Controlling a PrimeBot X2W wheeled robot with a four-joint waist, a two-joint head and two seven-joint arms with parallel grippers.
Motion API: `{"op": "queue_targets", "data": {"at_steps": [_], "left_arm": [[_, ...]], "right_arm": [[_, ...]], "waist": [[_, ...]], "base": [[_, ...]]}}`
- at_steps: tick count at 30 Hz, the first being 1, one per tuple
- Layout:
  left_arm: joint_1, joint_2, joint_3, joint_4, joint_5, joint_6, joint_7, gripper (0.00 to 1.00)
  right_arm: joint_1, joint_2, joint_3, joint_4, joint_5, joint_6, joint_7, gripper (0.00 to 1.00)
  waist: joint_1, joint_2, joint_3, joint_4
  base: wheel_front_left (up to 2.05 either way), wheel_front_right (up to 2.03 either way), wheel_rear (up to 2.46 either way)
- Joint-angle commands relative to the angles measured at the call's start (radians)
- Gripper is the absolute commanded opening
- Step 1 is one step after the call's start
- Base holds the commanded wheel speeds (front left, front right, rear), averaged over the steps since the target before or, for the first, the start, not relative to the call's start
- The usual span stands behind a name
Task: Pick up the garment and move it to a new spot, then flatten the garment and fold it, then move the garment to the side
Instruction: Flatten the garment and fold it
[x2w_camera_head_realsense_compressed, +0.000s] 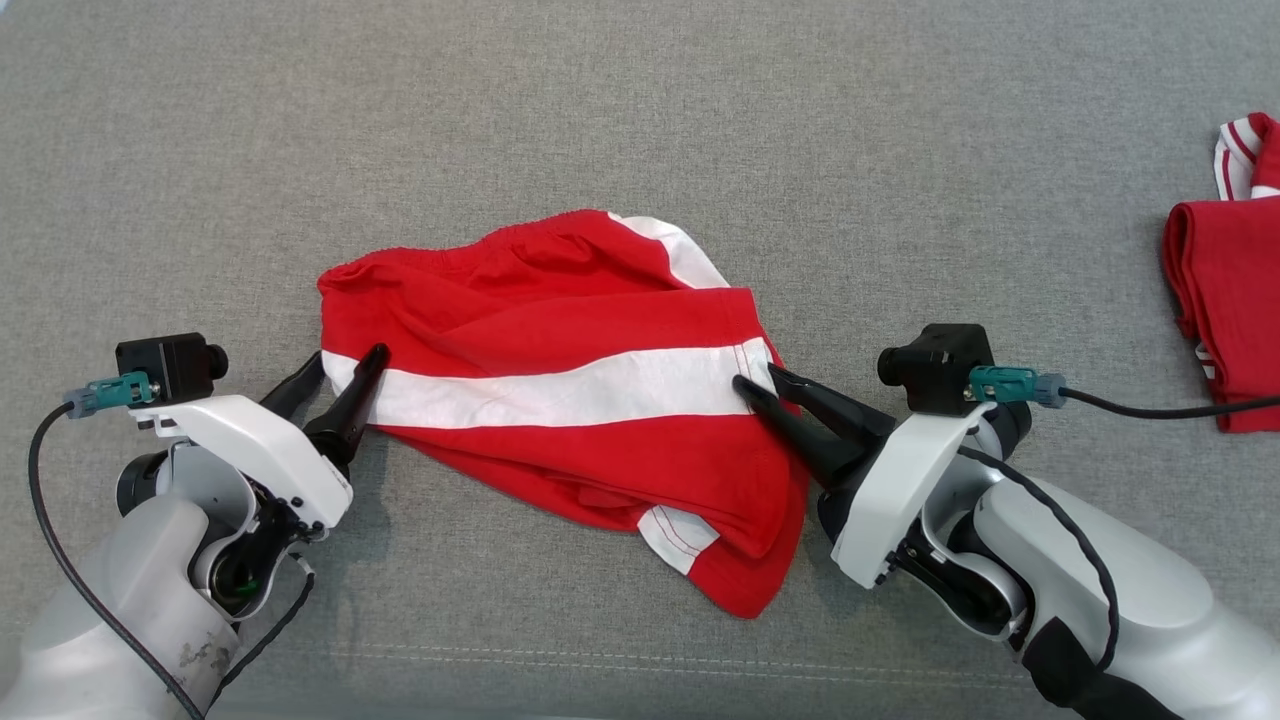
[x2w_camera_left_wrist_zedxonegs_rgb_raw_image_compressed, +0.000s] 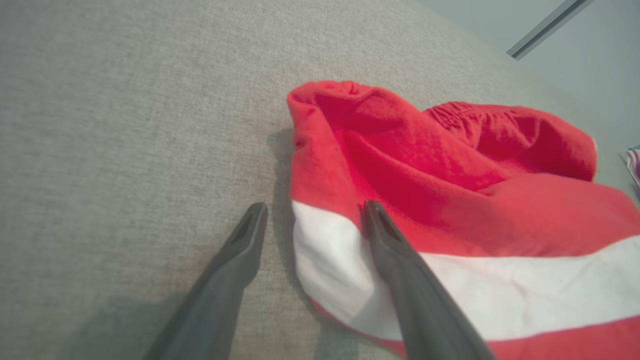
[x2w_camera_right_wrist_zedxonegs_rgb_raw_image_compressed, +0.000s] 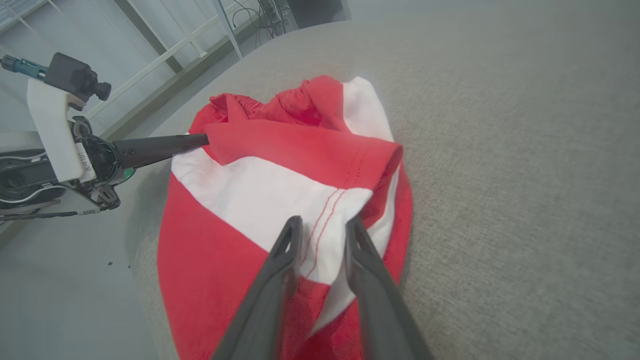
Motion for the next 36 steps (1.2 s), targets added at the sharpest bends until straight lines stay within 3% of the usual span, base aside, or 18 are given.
{"op": "queue_targets", "data": {"at_steps": [1, 2, 3, 10, 15, 19, 22, 25, 28, 32, 36], "left_arm": [[-0.041, 0.05, 0.019, -0.014, -0.015, -0.007, -0.003, 0.65], [-0.042, 0.053, 0.011, -0.022, -0.029, -0.007, -0.001, 0.12], [-0.043, 0.058, 0.004, -0.028, -0.039, -0.007, -0.001, 0.0], [-0.013, 0.11, -0.028, -0.089, -0.087, -0.007, -0.032, 0.0], [0.054, 0.152, -0.037, -0.214, -0.101, -0.007, -0.064, 0.0], [0.16, 0.235, -0.028, -0.475, -0.118, 0.006, -0.071, 0.0], [0.128, 0.289, -0.018, -0.584, -0.128, 0.027, -0.005, 0.0], [-0.054, 0.302, 0.02, -0.563, -0.177, 0.019, 0.116, 0.0], [-0.332, 0.276, 0.083, -0.415, -0.196, 0.014, 0.19, 0.0], [-0.677, 0.239, 0.121, -0.243, -0.102, 0.01, 0.164, 0.0], [-0.839, 0.201, 0.09, -0.205, -0.014, 0.0, 0.114, 0.0]], "right_arm": [[-0.001, -0.002, 0.002, -0.022, 0.012, -0.003, -0.023, 0.0], [-0.003, -0.004, 0.004, -0.023, 0.015, -0.003, -0.029, 0.0], [-0.004, -0.008, 0.003, -0.023, 0.017, -0.003, -0.036, 0.0], [0.032, -0.049, -0.039, -0.069, 0.047, -0.003, -0.111, 0.0], [0.131, -0.107, -0.12, -0.138, 0.094, -0.003, -0.144, 0.0], [0.342, -0.228, -0.301, -0.264, 0.152, -0.003, -0.157, 0.0], [0.362, -0.262, -0.399, -0.296, 0.155, -0.003, -0.093, 0.0], [0.136, -0.239, -0.421, -0.256, 0.139, -0.003, 0.059, 0.0], [-0.25, -0.166, -0.434, -0.073, 0.024, -0.003, 0.121, 0.0], [-0.661, -0.05, -0.499, 0.21, -0.106, -0.003, 0.037, 0.0], [-0.821, -0.024, -0.453, 0.297, -0.141, -0.003, 0.005, 0.0]], "waist": [[0.0, 0.0, 0.0, -0.002], [0.0, 0.0, 0.0, -0.003], [0.0, 0.0, 0.0, -0.004], [0.0, 0.0, -0.005, -0.019], [0.0, 0.0, -0.01, -0.022], [0.0, 0.0, -0.003, -0.015], [0.0, 0.0, 0.003, -0.024], [0.0, 0.0, 0.003, -0.059], [0.0, 0.0, -0.025, -0.104], [0.0, 0.0, -0.069, -0.141], [0.0, 0.0, -0.062, -0.136]], "base": [[0.0, 0.0, 0.0], [0.0, 0.0, 0.0], [0.0, 0.0, 0.0], [0.0, 0.0, 0.0], [0.0, 0.0, 0.0], [0.0, 0.0, 0.0], [0.0, 0.0, 0.0], [0.0, 0.0, 0.0], [0.0, 0.0, 0.0], [0.0, 0.0, 0.0], [0.0, 0.0, 0.0]]}}
